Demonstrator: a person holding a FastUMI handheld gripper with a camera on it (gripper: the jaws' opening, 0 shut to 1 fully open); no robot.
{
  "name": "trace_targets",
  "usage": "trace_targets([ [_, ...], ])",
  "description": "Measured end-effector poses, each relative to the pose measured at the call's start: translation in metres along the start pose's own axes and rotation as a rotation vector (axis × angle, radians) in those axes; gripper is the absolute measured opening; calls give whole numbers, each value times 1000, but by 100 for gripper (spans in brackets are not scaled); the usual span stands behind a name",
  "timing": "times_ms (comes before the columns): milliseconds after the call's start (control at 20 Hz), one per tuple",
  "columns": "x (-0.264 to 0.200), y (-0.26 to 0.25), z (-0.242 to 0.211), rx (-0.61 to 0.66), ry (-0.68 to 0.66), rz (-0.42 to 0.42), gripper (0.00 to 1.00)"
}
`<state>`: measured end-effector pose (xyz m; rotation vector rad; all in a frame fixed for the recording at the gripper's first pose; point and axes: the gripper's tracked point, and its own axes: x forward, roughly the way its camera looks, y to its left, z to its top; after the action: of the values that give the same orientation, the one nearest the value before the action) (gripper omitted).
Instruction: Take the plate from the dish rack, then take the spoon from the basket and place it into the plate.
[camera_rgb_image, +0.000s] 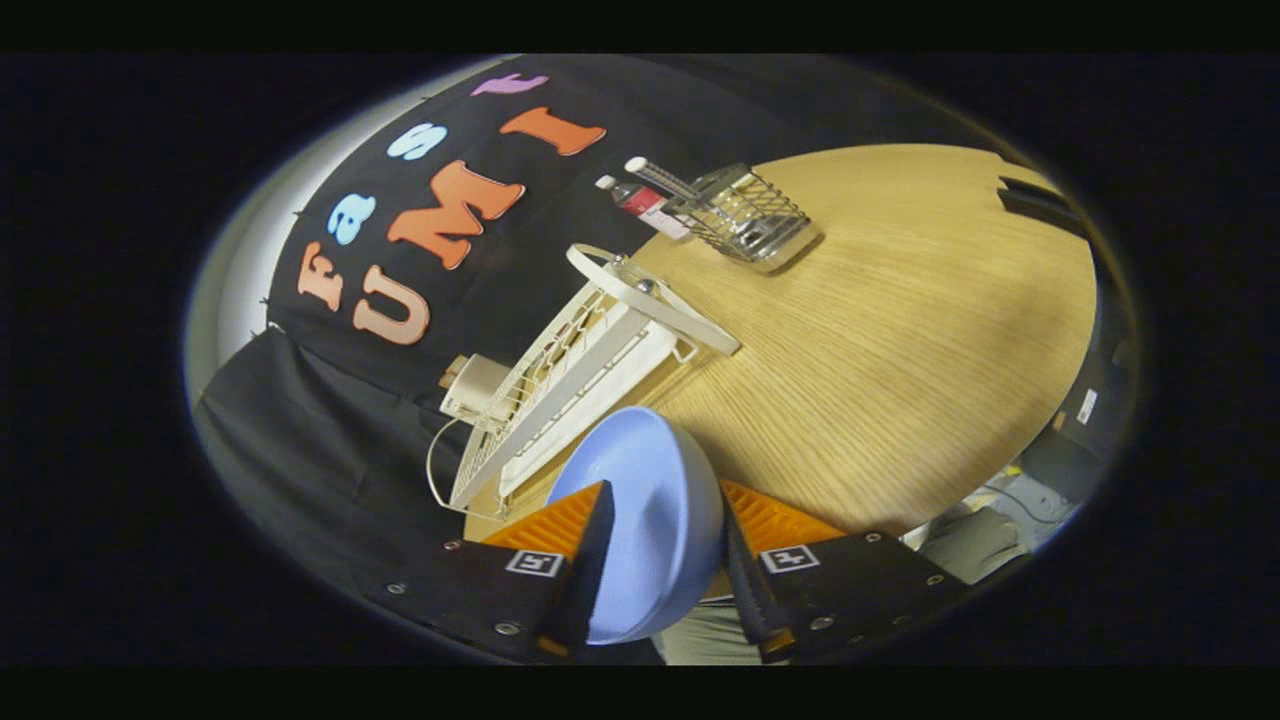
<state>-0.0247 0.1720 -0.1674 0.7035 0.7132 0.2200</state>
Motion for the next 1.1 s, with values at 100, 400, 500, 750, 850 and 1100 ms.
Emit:
trace_targets([
  [100, -4, -6, 16, -73, -45, -39, 83],
  [400, -19, -22, 78, -312, -224, -128, 98],
  [500, -24, -21, 104, -398, -295, -147, 98],
  [750, -25, -17, 158, -521, -401, -199, 98],
  [850, -23, -15, 180, -548, -446, -209, 98],
  [1100, -8, -12, 212, -634, -508, -244, 98],
])
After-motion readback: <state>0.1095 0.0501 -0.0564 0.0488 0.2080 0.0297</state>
